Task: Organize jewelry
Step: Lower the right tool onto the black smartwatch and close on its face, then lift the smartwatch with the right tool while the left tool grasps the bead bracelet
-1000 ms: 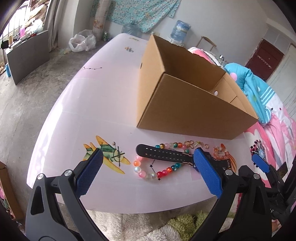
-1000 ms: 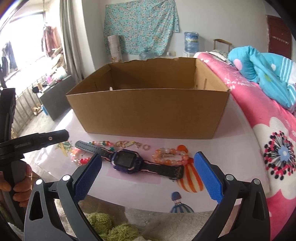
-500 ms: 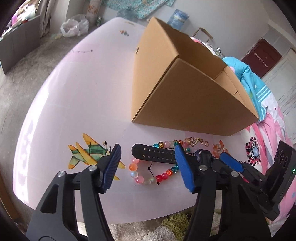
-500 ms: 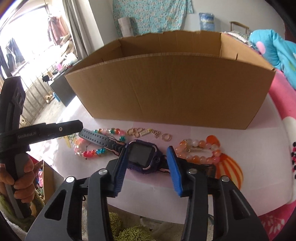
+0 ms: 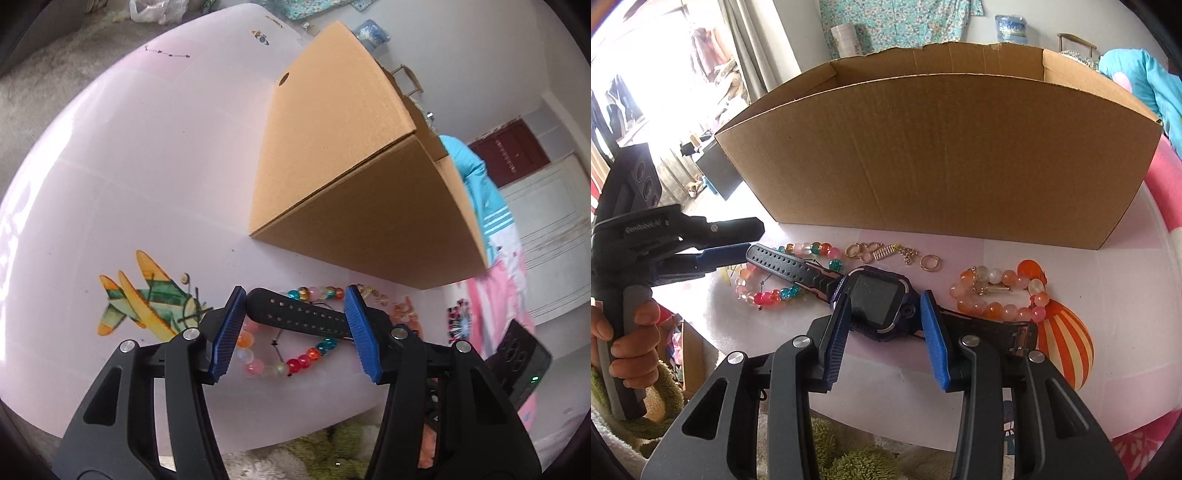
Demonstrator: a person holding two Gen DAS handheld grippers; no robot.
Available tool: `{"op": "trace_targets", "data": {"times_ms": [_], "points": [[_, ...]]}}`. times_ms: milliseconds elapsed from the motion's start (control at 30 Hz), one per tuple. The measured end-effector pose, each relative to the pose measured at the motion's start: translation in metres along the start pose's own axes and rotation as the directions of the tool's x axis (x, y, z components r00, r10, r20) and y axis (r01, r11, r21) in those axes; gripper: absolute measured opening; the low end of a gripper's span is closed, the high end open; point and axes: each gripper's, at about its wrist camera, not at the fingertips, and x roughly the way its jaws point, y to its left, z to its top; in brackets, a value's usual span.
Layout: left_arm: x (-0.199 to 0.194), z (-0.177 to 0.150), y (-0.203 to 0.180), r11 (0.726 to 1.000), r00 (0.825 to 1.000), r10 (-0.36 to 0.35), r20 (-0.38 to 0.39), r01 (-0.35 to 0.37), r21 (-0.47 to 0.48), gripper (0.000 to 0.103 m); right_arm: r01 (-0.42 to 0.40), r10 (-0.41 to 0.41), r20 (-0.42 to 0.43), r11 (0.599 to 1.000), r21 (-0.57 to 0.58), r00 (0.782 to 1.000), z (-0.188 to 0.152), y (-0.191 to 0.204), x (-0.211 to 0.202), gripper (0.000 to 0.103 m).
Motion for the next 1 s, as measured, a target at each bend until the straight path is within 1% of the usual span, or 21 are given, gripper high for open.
{"op": "trace_targets", "data": {"times_ms": [100,133,200,267,367,433,467,500,567,600,633,667,700,733,767,800,833,900,967,1000], "points": [[-0.008,-0.002,-0.001,0.999,0.998,-0.053,0.032,0.053,0.001,0.052,-0.001,0.001,0.0,1.0,-0.001,1.0,-0.001,-0.001,-0.002,0.038],[-0.012,-0.002,0.0,0.996,0.995,-0.091,0.045,0.091,-0.002,0.052,-0.002,0.002,0.0,1.0,0.0,1.0,-0.001,-0.001,-0.001,0.038],[-0.015,-0.003,-0.001,0.988,0.986,-0.156,0.051,0.156,-0.007,0.052,-0.003,0.003,0.0,1.0,-0.001,1.0,0.0,-0.002,0.0,0.038],[-0.014,-0.004,-0.003,0.982,0.982,-0.186,0.042,0.187,-0.009,0.052,-0.003,0.003,0.0,1.0,0.0,1.0,0.0,-0.003,0.0,0.038],[-0.006,-0.008,-0.007,0.994,0.994,-0.106,0.018,0.105,0.011,0.052,-0.004,0.004,0.0,1.0,0.0,1.0,0.0,-0.003,0.0,0.038],[-0.004,-0.008,-0.013,0.997,0.997,-0.071,0.029,0.071,0.026,0.05,-0.002,0.002,0.0,1.0,-0.003,1.0,0.001,-0.003,0.0,0.038],[-0.005,-0.008,-0.015,0.998,0.998,-0.056,0.039,0.054,0.04,0.045,-0.001,0.001,0.0,1.0,-0.004,1.0,0.001,-0.003,0.0,0.038],[-0.005,-0.008,-0.022,0.997,0.998,-0.024,0.051,0.02,0.068,0.044,0.0,0.0,0.0,1.0,-0.005,1.0,0.001,-0.003,-0.001,0.038],[-0.006,-0.009,-0.03,0.991,0.997,0.04,0.069,-0.048,0.121,0.029,0.0,0.0,0.001,1.0,-0.004,1.0,0.001,-0.003,-0.001,0.038],[-0.005,-0.01,-0.036,0.982,0.993,0.08,0.082,-0.093,0.162,0.026,0.0,0.0,0.002,1.0,-0.005,1.0,0.001,-0.003,-0.001,0.038],[-0.005,-0.012,-0.042,0.972,0.989,0.115,0.091,-0.131,0.196,0.019,0.0,0.0,0.003,1.0,-0.005,1.0,0.001,-0.003,-0.001,0.038],[-0.004,-0.015,-0.05,0.95,0.98,0.168,0.108,-0.19,0.247,0.014,0.0,0.0,0.004,1.0,-0.006,1.0,0.001,-0.003,-0.002,0.038],[0.0,-0.015,-0.054,0.931,0.97,0.208,0.124,-0.235,0.279,0.012,0.0,0.0,0.004,1.0,-0.008,1.0,0.0,-0.003,-0.002,0.038],[0.003,-0.017,-0.06,0.902,0.956,0.256,0.141,-0.289,0.322,0.011,0.0,0.0,0.005,1.0,-0.011,1.0,0.001,-0.003,-0.002,0.038],[0.005,-0.017,-0.062,0.88,0.947,0.285,0.15,-0.321,0.35,0.011,-0.001,0.001,0.006,1.0,-0.014,1.0,0.0,-0.003,-0.002,0.038],[0.008,-0.02,-0.066,0.85,0.932,0.321,0.166,-0.361,0.383,0.01,-0.001,0.001,0.008,1.0,-0.018,1.0,0.0,-0.004,-0.003,0.038],[0.009,-0.022,-0.068,0.828,0.922,0.345,0.177,-0.387,0.405,0.01,0.002,-0.002,0.014,1.0,-0.018,1.0,0.0,-0.005,-0.005,0.038],[0.007,-0.024,-0.066,0.803,0.911,0.367,0.189,-0.413,0.43,0.01,-0.007,0.007,0.043,1.0,-0.012,0.999,0.0,-0.009,-0.015,0.038],[0.006,-0.025,-0.065,0.785,0.904,0.38,0.197,-0.428,0.448,0.01,-0.007,0.007,0.084,1.0,-0.009,0.996,-0.003,-0.016,-0.033,0.038],[0.005,-0.026,-0.064,0.781,0.902,0.383,0.199,-0.431,0.452,0.01,0.013,-0.011,0.094,1.0,-0.011,0.995,-0.005,-0.02,-0.041,0.038]]}}
